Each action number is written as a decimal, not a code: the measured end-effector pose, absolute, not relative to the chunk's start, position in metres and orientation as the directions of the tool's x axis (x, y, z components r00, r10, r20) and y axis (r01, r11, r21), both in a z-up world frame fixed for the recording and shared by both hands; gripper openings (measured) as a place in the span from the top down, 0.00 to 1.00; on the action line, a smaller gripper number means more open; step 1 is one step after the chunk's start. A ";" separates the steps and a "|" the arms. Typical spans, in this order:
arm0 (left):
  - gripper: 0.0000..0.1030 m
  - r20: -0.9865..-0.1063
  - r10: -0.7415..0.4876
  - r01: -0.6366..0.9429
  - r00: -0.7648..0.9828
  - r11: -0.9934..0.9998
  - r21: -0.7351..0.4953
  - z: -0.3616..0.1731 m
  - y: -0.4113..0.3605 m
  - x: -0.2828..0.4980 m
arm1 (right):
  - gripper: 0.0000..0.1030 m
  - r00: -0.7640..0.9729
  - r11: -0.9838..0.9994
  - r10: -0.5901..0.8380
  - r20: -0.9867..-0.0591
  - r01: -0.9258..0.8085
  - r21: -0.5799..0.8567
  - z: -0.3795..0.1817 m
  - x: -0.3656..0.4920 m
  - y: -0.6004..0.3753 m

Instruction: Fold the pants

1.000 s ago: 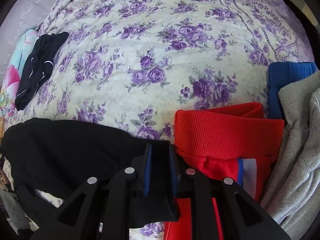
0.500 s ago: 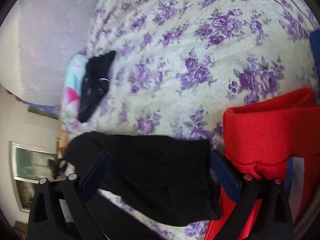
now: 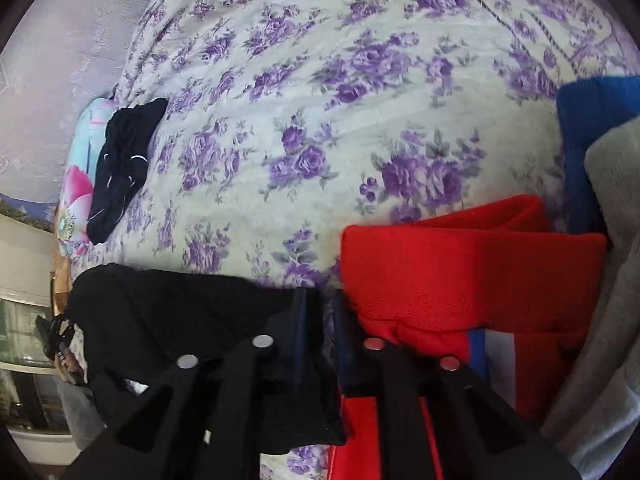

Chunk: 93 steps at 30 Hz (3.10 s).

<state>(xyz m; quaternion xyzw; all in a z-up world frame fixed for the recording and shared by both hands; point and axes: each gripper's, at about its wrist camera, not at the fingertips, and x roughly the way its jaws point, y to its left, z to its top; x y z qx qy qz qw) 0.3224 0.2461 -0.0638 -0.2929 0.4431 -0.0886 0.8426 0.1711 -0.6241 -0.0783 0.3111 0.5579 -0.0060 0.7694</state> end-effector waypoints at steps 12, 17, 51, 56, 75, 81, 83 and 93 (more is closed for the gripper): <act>0.61 -0.704 -0.399 -0.116 0.588 0.820 -0.561 -0.061 0.244 0.321 | 0.38 0.491 0.772 0.500 -0.713 0.121 0.625 -0.057 0.187 -0.553; 0.61 -0.705 -0.398 -0.113 0.587 0.822 -0.558 -0.062 0.245 0.321 | 0.38 0.426 0.831 0.426 -0.798 0.165 0.531 -0.068 0.192 -0.568; 0.59 -0.619 -0.477 0.025 0.624 0.804 -0.594 -0.009 0.248 0.280 | 0.93 0.640 0.821 0.396 -0.658 0.074 0.566 0.010 0.100 -0.555; 0.57 -0.640 -0.486 0.019 0.595 0.804 -0.594 -0.021 0.236 0.275 | 0.53 0.593 0.810 0.400 -0.699 0.127 0.572 -0.002 0.133 -0.534; 0.45 -0.725 -0.427 -0.045 0.541 0.846 -0.532 -0.061 0.244 0.276 | 0.37 0.387 0.836 0.510 -0.768 -0.015 0.548 -0.082 0.201 -0.565; 0.40 -0.730 -0.423 -0.063 0.536 0.843 -0.535 -0.068 0.230 0.280 | 0.14 0.300 0.790 0.610 -0.734 -0.147 0.596 -0.074 0.200 -0.556; 0.38 -0.746 -0.412 -0.057 0.523 0.856 -0.513 -0.069 0.220 0.281 | 0.14 0.320 0.776 0.619 -0.718 -0.105 0.622 -0.070 0.201 -0.560; 0.32 -0.745 -0.400 -0.047 0.534 0.866 -0.499 -0.065 0.201 0.285 | 0.12 0.317 0.739 0.650 -0.691 -0.050 0.672 -0.079 0.198 -0.553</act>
